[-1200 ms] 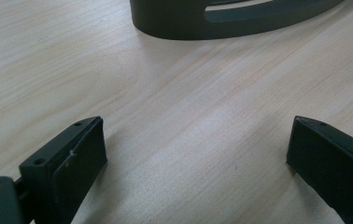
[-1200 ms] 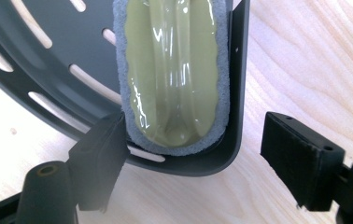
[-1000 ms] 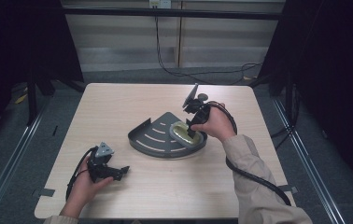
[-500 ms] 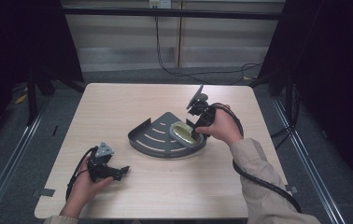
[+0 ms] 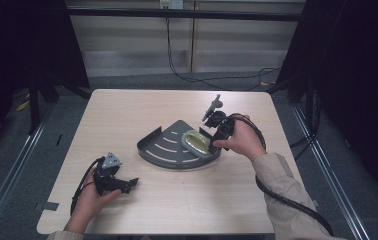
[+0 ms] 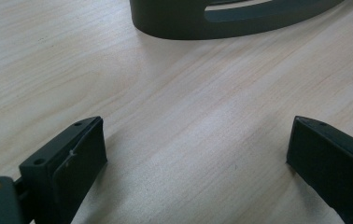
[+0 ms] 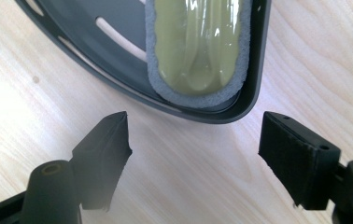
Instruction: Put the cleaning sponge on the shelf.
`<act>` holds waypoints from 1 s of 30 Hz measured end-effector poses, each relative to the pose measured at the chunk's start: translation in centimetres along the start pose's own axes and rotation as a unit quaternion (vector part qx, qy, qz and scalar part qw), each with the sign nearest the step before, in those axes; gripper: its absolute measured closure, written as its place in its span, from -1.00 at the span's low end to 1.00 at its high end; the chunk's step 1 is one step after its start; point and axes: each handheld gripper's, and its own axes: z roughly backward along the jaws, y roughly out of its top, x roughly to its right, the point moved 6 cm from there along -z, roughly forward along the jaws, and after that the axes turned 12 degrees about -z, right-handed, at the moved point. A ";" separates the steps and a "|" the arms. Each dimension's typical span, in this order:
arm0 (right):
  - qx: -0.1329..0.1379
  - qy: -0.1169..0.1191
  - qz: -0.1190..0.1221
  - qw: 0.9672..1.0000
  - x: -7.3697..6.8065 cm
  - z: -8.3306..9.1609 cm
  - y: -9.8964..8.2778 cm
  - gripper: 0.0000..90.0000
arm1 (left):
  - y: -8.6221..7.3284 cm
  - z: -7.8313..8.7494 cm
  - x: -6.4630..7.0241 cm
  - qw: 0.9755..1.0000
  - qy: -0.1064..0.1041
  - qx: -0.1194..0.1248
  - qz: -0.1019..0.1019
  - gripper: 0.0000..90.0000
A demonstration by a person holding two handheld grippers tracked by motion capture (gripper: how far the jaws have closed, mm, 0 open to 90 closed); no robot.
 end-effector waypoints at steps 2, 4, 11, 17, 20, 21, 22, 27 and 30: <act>0.003 0.001 0.004 1.000 -0.1 0.0 -0.2 -0.46 | 0.0 0.0 0.0 1.000 0.000 0.000 0.000 -0.91; 0.004 0.002 0.011 1.000 0.0 0.0 -0.4 -0.46 | 0.0 0.0 0.0 1.000 0.000 0.000 0.000 -0.91; 0.004 -0.001 0.013 1.000 0.2 0.0 -1.3 -0.46 | 0.0 0.0 0.0 1.000 0.000 0.000 0.000 -0.91; 0.010 0.003 0.009 1.000 0.4 0.2 -2.2 -0.45 | 0.0 0.0 0.0 1.000 -0.001 0.001 0.001 -0.91; 0.017 0.006 0.010 1.000 0.6 0.3 -2.7 -0.45 | 0.0 0.0 0.1 1.000 -0.001 0.000 0.002 -0.91; 0.020 0.006 0.011 1.000 0.7 0.2 -2.8 -0.45 | 0.0 0.0 0.1 1.000 -0.001 0.000 0.002 -0.91; 0.021 0.006 0.011 1.000 0.8 0.2 -3.0 -0.45 | 0.0 0.0 0.0 1.000 -0.002 -0.001 -0.002 -0.91; 0.025 0.009 0.006 1.000 1.3 0.1 -3.9 -0.45 | 0.0 0.0 0.0 1.000 -0.002 -0.001 -0.002 -0.91; 0.026 0.012 0.002 1.000 1.6 0.1 -4.4 -0.45 | -0.1 0.0 0.0 1.000 -0.002 -0.001 -0.002 -0.91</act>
